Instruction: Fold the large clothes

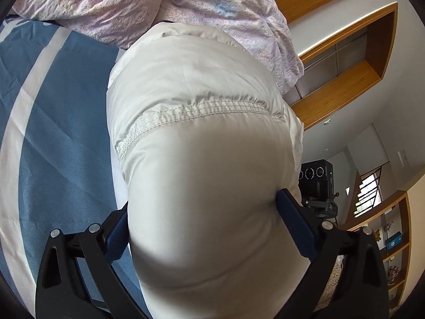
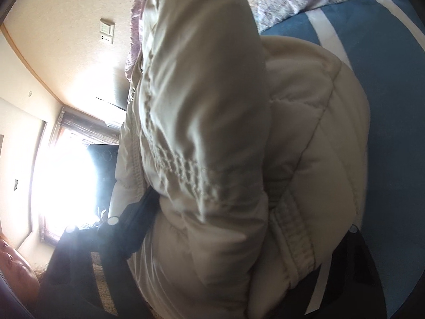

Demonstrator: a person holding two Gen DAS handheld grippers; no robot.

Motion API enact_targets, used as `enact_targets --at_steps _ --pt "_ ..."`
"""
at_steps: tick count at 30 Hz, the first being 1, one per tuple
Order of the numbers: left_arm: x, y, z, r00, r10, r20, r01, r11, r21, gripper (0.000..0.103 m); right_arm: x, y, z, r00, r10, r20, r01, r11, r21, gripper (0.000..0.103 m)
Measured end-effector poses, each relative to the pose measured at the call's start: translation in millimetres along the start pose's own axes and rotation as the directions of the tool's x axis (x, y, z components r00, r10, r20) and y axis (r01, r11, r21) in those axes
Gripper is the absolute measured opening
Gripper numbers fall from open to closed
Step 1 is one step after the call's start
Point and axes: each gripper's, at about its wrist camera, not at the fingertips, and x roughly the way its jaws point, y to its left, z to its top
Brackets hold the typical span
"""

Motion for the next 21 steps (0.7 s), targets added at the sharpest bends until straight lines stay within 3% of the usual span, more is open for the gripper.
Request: enact_targets --at_steps 7,16,18,21 --pt "-48 8 25 0.991 0.039 0.131 -0.04 0.999 0.005 0.099 38 36 40 1.0 0.016 -0.022 -0.018 0.997 -0.077 0.077" --pt "-101 51 50 0.953 0.164 0.255 -0.152 0.986 -0.067 0.099 127 80 103 0.995 -0.006 -0.096 -0.01 0.986 -0.166 0.077" --pt "-110 62 54 0.942 0.192 0.275 -0.175 0.981 -0.084 0.099 141 88 109 0.995 -0.024 -0.096 0.006 0.983 -0.183 0.077" --pt "-112 81 59 0.923 0.258 0.287 -0.236 0.966 -0.108 0.098 163 88 115 0.992 -0.108 -0.071 0.093 0.978 -0.185 0.078"
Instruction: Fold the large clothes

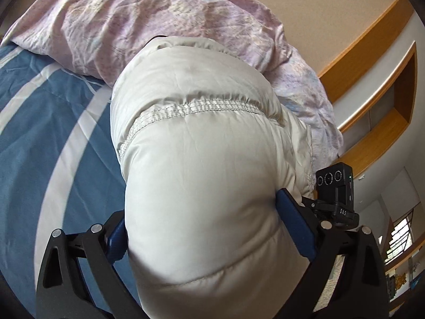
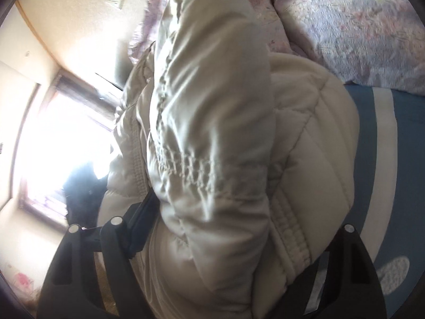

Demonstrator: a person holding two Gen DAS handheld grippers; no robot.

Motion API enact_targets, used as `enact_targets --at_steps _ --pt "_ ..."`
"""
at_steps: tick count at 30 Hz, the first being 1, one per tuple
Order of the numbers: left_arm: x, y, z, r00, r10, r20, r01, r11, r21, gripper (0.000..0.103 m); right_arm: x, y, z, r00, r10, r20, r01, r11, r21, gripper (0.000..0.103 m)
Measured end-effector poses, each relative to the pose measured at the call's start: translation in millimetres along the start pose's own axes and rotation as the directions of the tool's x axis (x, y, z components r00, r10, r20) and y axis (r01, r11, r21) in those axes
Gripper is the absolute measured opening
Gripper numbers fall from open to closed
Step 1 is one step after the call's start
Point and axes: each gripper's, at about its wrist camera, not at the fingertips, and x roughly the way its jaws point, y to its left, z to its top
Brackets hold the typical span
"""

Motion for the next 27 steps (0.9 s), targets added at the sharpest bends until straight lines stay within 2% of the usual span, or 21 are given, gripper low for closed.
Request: enact_targets --at_steps 1,4,7,9,11,12,13,14,15,17,19,21,22,24,25,27 --pt "4 8 0 1.0 0.017 -0.003 -0.017 1.0 -0.015 0.098 6 -1 0 1.0 -0.025 0.004 0.025 1.0 0.007 0.083" --pt "7 29 -2 1.0 0.008 -0.016 -0.009 0.997 -0.071 0.099 14 -1 -6 0.992 -0.115 0.047 0.114 0.993 0.017 0.096" --pt "5 26 -2 0.999 0.031 -0.024 -0.032 0.998 -0.048 0.1 0 7 -10 0.976 -0.204 0.081 0.205 0.979 0.003 0.097" --pt "-1 22 0 0.998 0.06 -0.019 -0.061 0.997 -0.038 0.1 -18 13 -12 0.956 -0.268 0.119 0.269 0.963 0.005 0.097" --pt "-10 18 3 0.993 0.119 0.022 -0.119 0.993 -0.015 0.1 -43 17 -20 0.915 -0.357 0.19 0.361 0.933 0.017 0.099" --pt "-17 13 5 0.984 0.166 0.06 -0.167 0.986 0.01 0.101 -57 21 -22 0.87 -0.427 0.246 0.434 0.901 0.03 0.099" --pt "-23 7 6 0.972 0.213 0.098 -0.218 0.975 0.037 0.101 -71 26 -26 0.811 -0.497 0.308 0.508 0.86 0.051 0.099" --pt "-28 -3 6 0.956 0.261 0.136 -0.273 0.959 0.075 0.101 -82 36 -29 0.765 -0.529 0.367 0.549 0.834 0.057 0.099" --pt "-33 -12 6 0.941 0.291 0.169 -0.312 0.944 0.111 0.101 -88 39 -19 0.751 -0.525 0.401 0.556 0.83 0.046 0.098" --pt "-36 -35 3 0.921 0.322 0.221 -0.364 0.913 0.184 0.101 -83 69 -20 0.73 -0.511 0.454 0.584 0.811 -0.026 0.094" --pt "-32 -60 -2 0.898 0.352 0.263 -0.418 0.87 0.263 0.102 -59 96 -22 0.685 -0.548 0.48 0.667 0.737 -0.11 0.083" --pt "-21 -79 -7 0.881 0.376 0.287 -0.46 0.825 0.329 0.102 -38 108 -20 0.656 -0.562 0.503 0.714 0.679 -0.171 0.076" --pt "-15 -83 -8 0.874 0.389 0.292 -0.476 0.807 0.349 0.102 -31 115 -16 0.648 -0.568 0.508 0.724 0.665 -0.181 0.067" --pt "0 -87 -6 0.86 0.423 0.287 -0.507 0.777 0.374 0.102 -24 119 -10 0.638 -0.565 0.523 0.73 0.66 -0.177 0.059" --pt "6 -86 -4 0.855 0.434 0.282 -0.515 0.77 0.377 0.102 -21 122 -5 0.636 -0.551 0.54 0.725 0.667 -0.173 0.059" --pt "15 -82 0 0.857 0.448 0.255 -0.515 0.772 0.373 0.102 -14 124 -5 0.641 -0.536 0.55 0.719 0.671 -0.183 0.059"
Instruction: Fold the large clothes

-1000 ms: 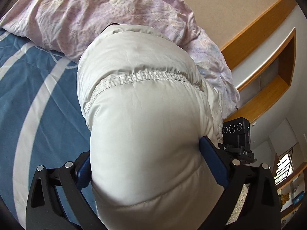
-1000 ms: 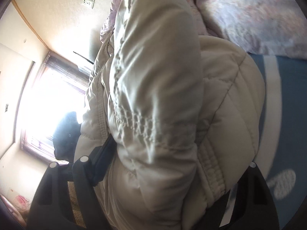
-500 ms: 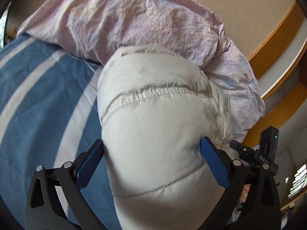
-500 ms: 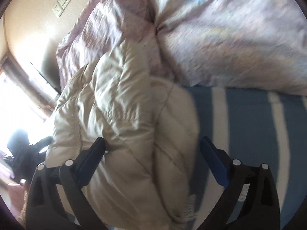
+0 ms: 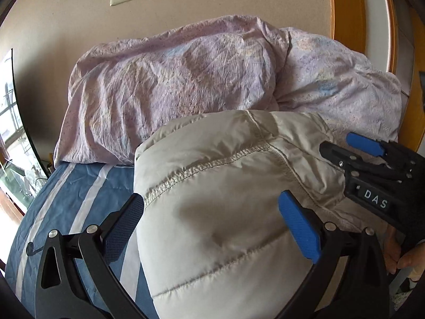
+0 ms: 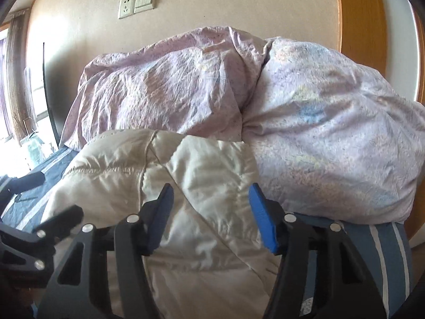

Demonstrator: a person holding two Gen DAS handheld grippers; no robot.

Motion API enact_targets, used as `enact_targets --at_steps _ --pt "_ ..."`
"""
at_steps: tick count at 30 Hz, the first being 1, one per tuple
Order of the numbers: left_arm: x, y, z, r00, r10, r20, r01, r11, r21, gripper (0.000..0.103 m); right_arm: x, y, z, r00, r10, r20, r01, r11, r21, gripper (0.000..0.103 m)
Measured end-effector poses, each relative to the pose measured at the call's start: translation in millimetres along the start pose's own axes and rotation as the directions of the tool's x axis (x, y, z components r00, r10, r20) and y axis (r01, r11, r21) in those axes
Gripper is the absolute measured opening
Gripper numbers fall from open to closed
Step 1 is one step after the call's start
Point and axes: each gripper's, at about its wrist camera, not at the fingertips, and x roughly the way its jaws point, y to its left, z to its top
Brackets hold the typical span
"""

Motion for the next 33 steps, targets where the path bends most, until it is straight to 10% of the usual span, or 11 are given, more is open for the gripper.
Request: enact_targets --at_steps 13,33 --pt "42 -10 -13 0.998 -0.005 -0.064 0.004 1.0 -0.006 0.102 71 -10 -29 0.986 0.016 -0.163 -0.007 0.998 0.055 0.071" --pt "69 -24 -32 0.996 0.085 0.002 -0.085 0.996 0.003 0.102 105 -22 -56 0.978 0.065 -0.197 -0.043 0.993 0.113 0.084"
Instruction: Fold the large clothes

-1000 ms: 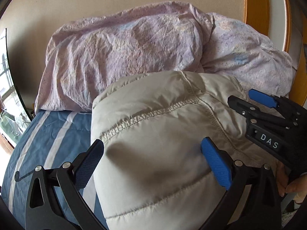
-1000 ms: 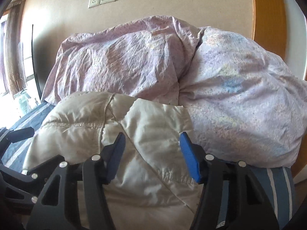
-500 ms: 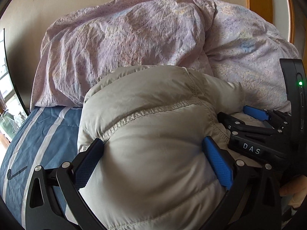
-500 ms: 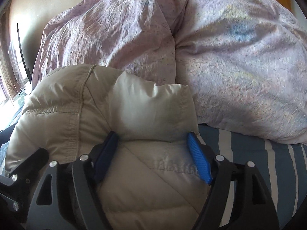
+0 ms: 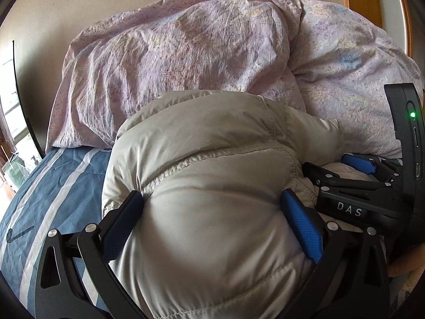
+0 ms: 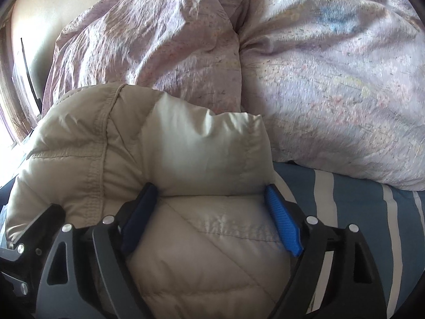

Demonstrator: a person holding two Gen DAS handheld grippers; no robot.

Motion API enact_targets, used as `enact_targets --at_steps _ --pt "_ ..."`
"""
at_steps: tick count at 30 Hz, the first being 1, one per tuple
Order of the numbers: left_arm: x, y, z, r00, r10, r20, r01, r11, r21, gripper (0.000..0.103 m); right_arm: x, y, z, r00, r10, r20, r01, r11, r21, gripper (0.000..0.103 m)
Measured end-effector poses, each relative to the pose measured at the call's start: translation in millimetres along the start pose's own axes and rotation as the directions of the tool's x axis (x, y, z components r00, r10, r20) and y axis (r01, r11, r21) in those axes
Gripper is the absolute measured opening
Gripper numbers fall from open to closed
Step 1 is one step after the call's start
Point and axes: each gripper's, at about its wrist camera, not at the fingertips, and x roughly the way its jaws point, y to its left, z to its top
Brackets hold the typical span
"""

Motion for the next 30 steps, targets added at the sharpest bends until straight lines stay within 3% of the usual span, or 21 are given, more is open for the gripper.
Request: enact_targets --at_steps 4,8,12,15,22,30 --pt "-9 -1 2 1.0 0.012 0.008 -0.012 1.0 0.028 0.102 -7 -5 2 0.999 -0.034 -0.026 0.035 0.998 0.045 0.095" --pt "-39 9 2 1.0 -0.003 0.016 0.002 1.0 0.026 0.102 -47 -14 -3 0.999 -0.037 -0.018 0.039 0.995 0.093 0.098" --pt "-77 23 -5 0.999 0.032 0.016 -0.032 0.999 0.001 0.102 -104 -14 -15 0.991 -0.127 0.048 0.125 0.991 0.056 0.101" --pt "-107 39 -16 1.0 0.0 0.029 0.002 0.999 -0.045 0.102 -138 -11 -30 0.98 -0.192 0.057 0.191 0.981 0.031 0.101" --pt "-160 49 -53 0.999 -0.02 -0.033 0.017 0.997 -0.076 0.102 -207 -8 -89 0.98 -0.178 0.093 0.174 0.984 0.045 0.101" --pt "-201 43 -86 0.996 -0.053 -0.068 0.047 0.995 -0.083 0.102 -246 10 -141 0.988 -0.139 0.071 0.135 0.989 0.058 0.101"
